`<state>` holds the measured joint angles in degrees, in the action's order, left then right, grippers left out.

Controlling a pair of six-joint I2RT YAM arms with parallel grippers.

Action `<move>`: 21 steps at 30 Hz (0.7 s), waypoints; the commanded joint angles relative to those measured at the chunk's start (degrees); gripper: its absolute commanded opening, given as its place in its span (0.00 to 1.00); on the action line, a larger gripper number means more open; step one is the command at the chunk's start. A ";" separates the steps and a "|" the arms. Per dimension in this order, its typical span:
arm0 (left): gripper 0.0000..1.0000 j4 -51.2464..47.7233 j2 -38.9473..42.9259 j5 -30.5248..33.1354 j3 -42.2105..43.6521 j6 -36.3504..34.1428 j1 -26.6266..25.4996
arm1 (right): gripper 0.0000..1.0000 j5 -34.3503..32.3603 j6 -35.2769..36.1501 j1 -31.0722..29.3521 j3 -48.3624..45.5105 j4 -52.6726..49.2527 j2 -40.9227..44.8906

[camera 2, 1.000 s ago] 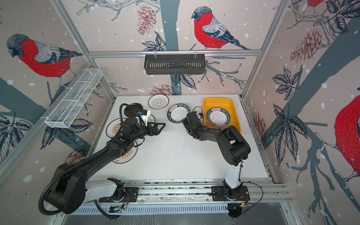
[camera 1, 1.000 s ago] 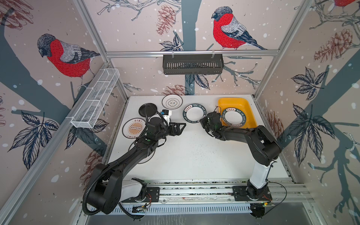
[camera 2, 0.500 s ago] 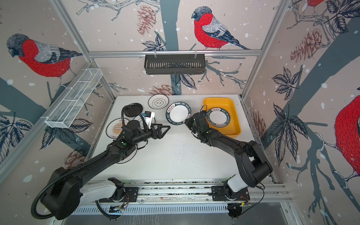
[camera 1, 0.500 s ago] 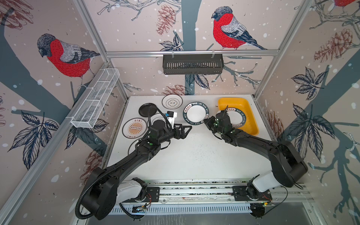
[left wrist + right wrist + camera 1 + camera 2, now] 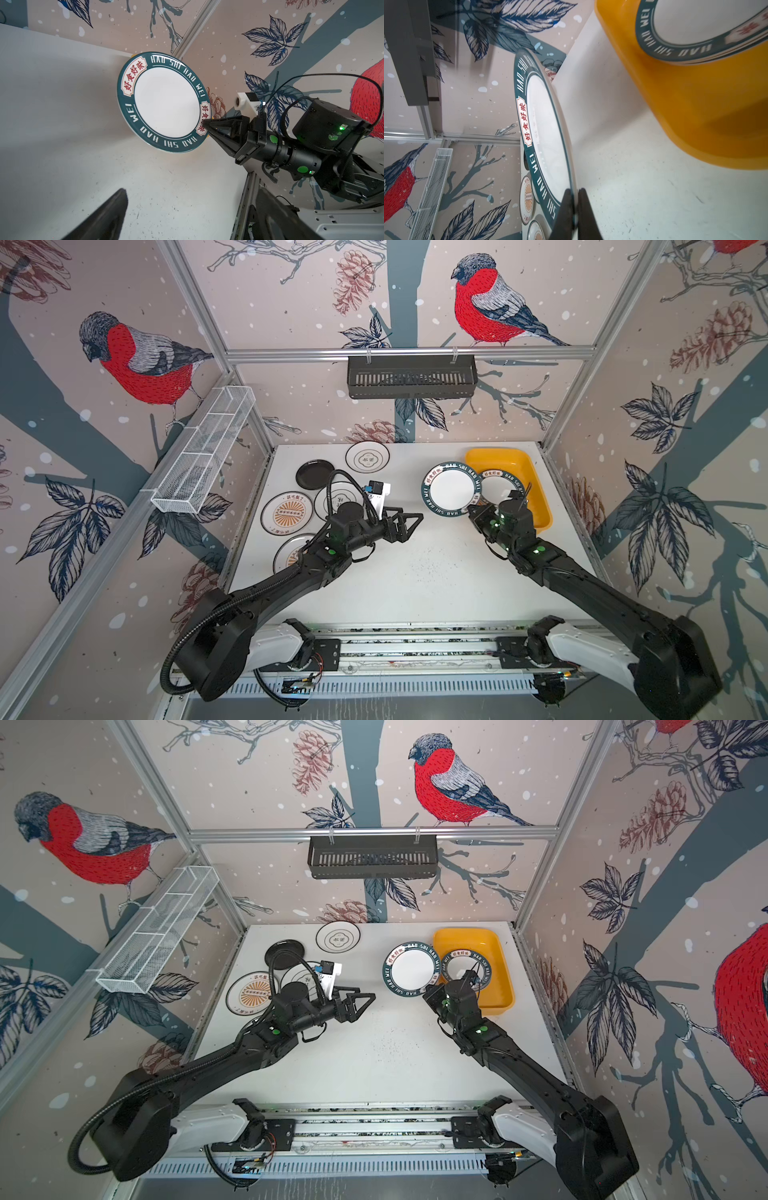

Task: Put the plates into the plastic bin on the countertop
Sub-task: 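Carry the green plate toward the yellow bin with the right gripper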

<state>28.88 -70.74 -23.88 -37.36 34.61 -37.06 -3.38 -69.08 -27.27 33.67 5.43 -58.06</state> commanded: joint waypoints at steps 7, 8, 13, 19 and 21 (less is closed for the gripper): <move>0.96 0.59 -8.20 0.59 -8.96 -4.46 -6.80 | 0.01 -2.49 -0.08 6.98 -4.11 -8.92 13.98; 0.96 0.49 -9.16 0.52 -9.73 -5.06 -7.64 | 0.01 -2.38 -0.25 7.48 -4.26 -9.54 14.48; 0.97 0.38 -14.28 0.21 -15.29 -6.64 -10.91 | 0.01 -1.66 0.41 9.60 -4.50 -10.95 15.82; 0.96 0.09 -18.04 0.85 -18.27 -6.27 -11.54 | 0.01 3.36 2.31 16.29 -4.67 -10.36 15.89; 0.96 -0.01 -18.87 0.66 -19.06 -6.66 -11.53 | 0.01 4.90 2.76 18.74 -4.75 -9.90 15.29</move>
<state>27.77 -88.95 -23.64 -55.33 29.23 -48.45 -1.61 -68.27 -10.48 28.95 -7.18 -42.46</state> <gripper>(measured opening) 0.962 0.073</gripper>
